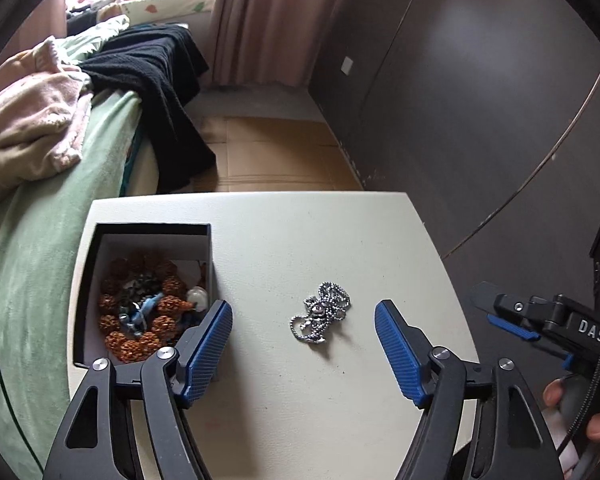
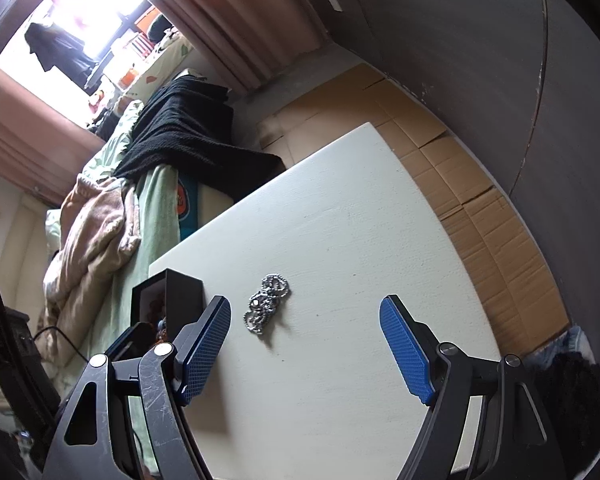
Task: Organize jewelry
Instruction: 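Grasp the silver chain necklace with the left tool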
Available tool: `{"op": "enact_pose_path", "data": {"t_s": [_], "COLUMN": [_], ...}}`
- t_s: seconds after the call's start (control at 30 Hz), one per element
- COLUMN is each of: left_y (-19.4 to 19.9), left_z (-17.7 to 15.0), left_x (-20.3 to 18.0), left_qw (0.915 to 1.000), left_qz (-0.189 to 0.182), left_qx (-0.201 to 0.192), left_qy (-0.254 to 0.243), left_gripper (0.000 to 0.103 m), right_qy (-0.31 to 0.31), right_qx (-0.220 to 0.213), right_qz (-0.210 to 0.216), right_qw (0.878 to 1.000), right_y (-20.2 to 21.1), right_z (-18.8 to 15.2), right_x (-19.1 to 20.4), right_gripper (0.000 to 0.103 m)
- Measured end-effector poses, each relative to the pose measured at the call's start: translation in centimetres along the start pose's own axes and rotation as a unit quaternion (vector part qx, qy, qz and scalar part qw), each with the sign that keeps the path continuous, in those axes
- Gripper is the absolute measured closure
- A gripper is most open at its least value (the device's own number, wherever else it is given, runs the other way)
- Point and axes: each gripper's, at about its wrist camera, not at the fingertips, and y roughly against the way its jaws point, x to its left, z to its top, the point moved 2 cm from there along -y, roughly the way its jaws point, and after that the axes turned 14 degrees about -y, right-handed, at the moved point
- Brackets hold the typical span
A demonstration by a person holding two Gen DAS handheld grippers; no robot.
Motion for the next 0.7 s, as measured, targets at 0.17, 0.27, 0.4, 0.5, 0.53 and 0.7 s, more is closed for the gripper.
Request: {"op": "enact_pose_path", "data": {"t_s": [0.17,0.27,0.4,0.5,0.53,0.7], "left_y": [-2.6,-4.1,-6.7,-8.4,-8.8,-11.1], "left_z": [0.5,0.7,0.7,0.7,0.7,0.5], "left_x": [-0.9,-1.7,-2.9,-3.5,-3.7,-4.2], "left_qw": [0.9993,0.9983,0.996,0.9945,0.994,0.9883], "left_qz": [0.008,0.013,0.021,0.025,0.029,0.061], "left_qx": [0.037,0.055,0.082,0.097,0.1,0.124], "left_qy": [-0.006,-0.014,-0.027,-0.03,-0.033,-0.065], "left_gripper": [0.041,0.041,0.048,0.049,0.049,0.049], "right_qy": [-0.013,-0.022,-0.042,-0.051,-0.054,-0.07], "right_qx": [0.001,0.001,0.013,0.016,0.016,0.011], "right_qz": [-0.006,-0.007,-0.006,0.001,0.005,0.018], "right_qw": [1.0,1.0,0.999,0.999,0.998,0.997], "right_y": [0.3,0.3,-0.1,-0.1,0.0,0.6], "right_z": [0.9,1.2,1.6,1.8,1.9,2.4], "right_x": [-1.4,-2.2,-3.2,-3.4,-3.5,-4.1], "right_gripper": [0.026,0.026,0.026,0.026,0.026,0.026]}}
